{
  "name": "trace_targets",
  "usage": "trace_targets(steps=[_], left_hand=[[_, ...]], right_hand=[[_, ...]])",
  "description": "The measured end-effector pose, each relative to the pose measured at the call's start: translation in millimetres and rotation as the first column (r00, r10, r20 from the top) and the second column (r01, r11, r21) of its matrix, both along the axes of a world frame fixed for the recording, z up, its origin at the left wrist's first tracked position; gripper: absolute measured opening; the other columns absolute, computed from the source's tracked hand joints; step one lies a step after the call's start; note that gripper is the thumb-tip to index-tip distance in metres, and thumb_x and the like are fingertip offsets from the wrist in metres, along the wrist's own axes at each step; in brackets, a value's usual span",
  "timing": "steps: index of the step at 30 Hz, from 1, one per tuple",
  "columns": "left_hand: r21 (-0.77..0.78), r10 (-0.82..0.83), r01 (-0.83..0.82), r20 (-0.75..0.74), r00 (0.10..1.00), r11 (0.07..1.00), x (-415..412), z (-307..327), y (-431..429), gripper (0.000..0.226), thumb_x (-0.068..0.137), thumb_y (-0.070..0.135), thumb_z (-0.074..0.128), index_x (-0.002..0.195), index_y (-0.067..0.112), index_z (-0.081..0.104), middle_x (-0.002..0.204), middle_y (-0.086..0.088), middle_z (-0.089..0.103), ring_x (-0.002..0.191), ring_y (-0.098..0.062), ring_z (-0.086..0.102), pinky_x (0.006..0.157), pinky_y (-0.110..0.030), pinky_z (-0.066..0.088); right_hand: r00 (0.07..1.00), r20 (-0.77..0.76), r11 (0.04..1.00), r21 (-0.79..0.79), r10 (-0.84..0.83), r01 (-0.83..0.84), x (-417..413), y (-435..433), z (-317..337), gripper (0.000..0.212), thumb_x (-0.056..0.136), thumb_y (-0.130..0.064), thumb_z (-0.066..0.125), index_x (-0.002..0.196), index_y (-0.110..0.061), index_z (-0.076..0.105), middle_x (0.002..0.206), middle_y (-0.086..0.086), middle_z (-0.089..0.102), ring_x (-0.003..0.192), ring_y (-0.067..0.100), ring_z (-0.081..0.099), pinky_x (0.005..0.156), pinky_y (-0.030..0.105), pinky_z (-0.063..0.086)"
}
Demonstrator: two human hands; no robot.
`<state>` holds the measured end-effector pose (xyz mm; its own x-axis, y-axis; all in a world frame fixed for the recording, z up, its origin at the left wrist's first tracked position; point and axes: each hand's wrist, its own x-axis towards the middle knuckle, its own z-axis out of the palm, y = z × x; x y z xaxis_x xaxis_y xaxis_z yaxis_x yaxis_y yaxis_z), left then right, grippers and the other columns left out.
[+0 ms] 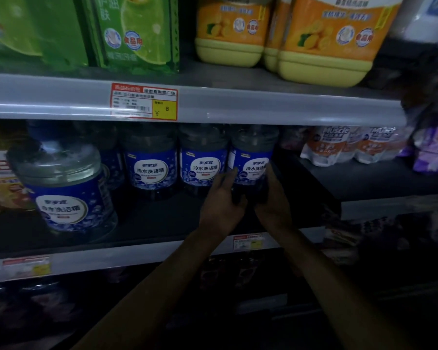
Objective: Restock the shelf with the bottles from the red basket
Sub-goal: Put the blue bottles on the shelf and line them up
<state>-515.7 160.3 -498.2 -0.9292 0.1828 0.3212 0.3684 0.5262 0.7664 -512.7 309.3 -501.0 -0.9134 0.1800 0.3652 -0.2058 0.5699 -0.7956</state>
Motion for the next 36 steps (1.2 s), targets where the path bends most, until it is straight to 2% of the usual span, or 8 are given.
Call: trace_targets(steps=[5,8,11,17,22,26,31,36], left_hand=[[0.331,-0.080,0.012,0.195,0.978,0.944,-14,-9,19,0.077,0.083,0.023,0.066,0.156,0.022,0.043,0.151,-0.003,0.054,0.138,-0.016,0.050,0.117,-0.035,0.043],[0.312,-0.073,0.002,0.218,0.973,0.950,-18,-11,18,0.074,0.086,0.018,0.068,0.156,0.022,0.044,0.151,-0.005,0.054,0.138,-0.020,0.051,0.117,-0.038,0.044],[0.238,-0.097,0.048,0.201,0.975,0.970,-6,1,12,0.074,0.089,0.010,0.070,0.157,0.020,0.042,0.151,-0.006,0.054,0.137,-0.019,0.052,0.116,-0.035,0.044],[0.170,0.066,-0.091,0.152,0.986,0.981,32,8,-41,0.051,0.093,0.013,0.067,0.142,0.021,0.057,0.133,-0.005,0.067,0.124,-0.023,0.062,0.105,-0.039,0.052],[0.058,0.228,-0.232,0.060,0.972,0.971,54,17,-120,0.069,0.084,0.038,0.061,0.151,0.032,0.046,0.144,0.002,0.060,0.128,-0.017,0.059,0.104,-0.042,0.054],[-0.053,0.278,-0.275,0.047,0.960,0.960,56,15,-160,0.080,0.091,0.020,0.069,0.162,0.026,0.031,0.160,-0.006,0.038,0.139,-0.024,0.047,0.109,-0.036,0.046],[0.264,0.197,-0.263,0.250,0.948,0.928,40,12,-165,0.089,0.086,0.024,0.070,0.163,0.026,0.026,0.162,-0.004,0.040,0.147,-0.019,0.041,0.120,-0.043,0.040],[0.377,0.166,-0.300,0.349,0.922,0.876,37,15,-162,0.073,0.099,0.014,0.060,0.162,0.031,0.029,0.155,0.003,0.046,0.141,-0.016,0.046,0.118,-0.039,0.040]], right_hand=[[0.989,0.145,0.994,-0.109,0.021,-0.005,0,-6,-9,0.079,0.098,-0.019,0.058,0.159,-0.048,0.015,0.156,-0.008,0.045,0.139,0.015,0.047,0.115,0.039,0.041],[0.989,0.145,0.992,-0.122,0.027,-0.009,-1,-5,-3,0.078,0.099,-0.020,0.059,0.159,-0.045,0.016,0.154,-0.009,0.047,0.137,0.013,0.048,0.113,0.036,0.042],[0.971,0.215,0.994,-0.055,0.100,-0.090,4,-3,1,0.090,0.098,-0.012,0.061,0.162,-0.036,0.002,0.154,-0.014,0.037,0.136,0.004,0.039,0.104,0.015,0.036],[0.986,0.164,0.968,0.249,-0.016,-0.026,9,-40,-5,0.081,0.084,-0.022,0.067,0.156,-0.027,0.031,0.150,0.006,0.050,0.138,0.026,0.047,0.111,0.047,0.045],[1.000,0.020,0.967,0.254,0.024,-0.029,23,-103,26,0.070,0.091,-0.009,0.064,0.153,-0.026,0.038,0.153,0.009,0.044,0.137,0.028,0.046,0.113,0.038,0.043],[0.972,0.077,0.937,0.259,0.220,-0.233,27,-152,29,0.074,0.092,-0.002,0.062,0.157,-0.023,0.034,0.160,0.003,0.037,0.144,0.022,0.038,0.108,0.022,0.034],[0.907,0.280,0.948,-0.036,0.313,-0.316,12,-186,30,0.095,0.088,0.014,0.054,0.162,-0.032,0.016,0.167,0.000,0.024,0.148,0.025,0.034,0.097,0.024,0.040],[0.891,0.303,0.941,-0.084,0.338,-0.328,9,-190,26,0.100,0.088,0.018,0.048,0.162,-0.036,0.008,0.166,-0.001,0.023,0.145,0.026,0.038,0.079,0.018,0.047]])
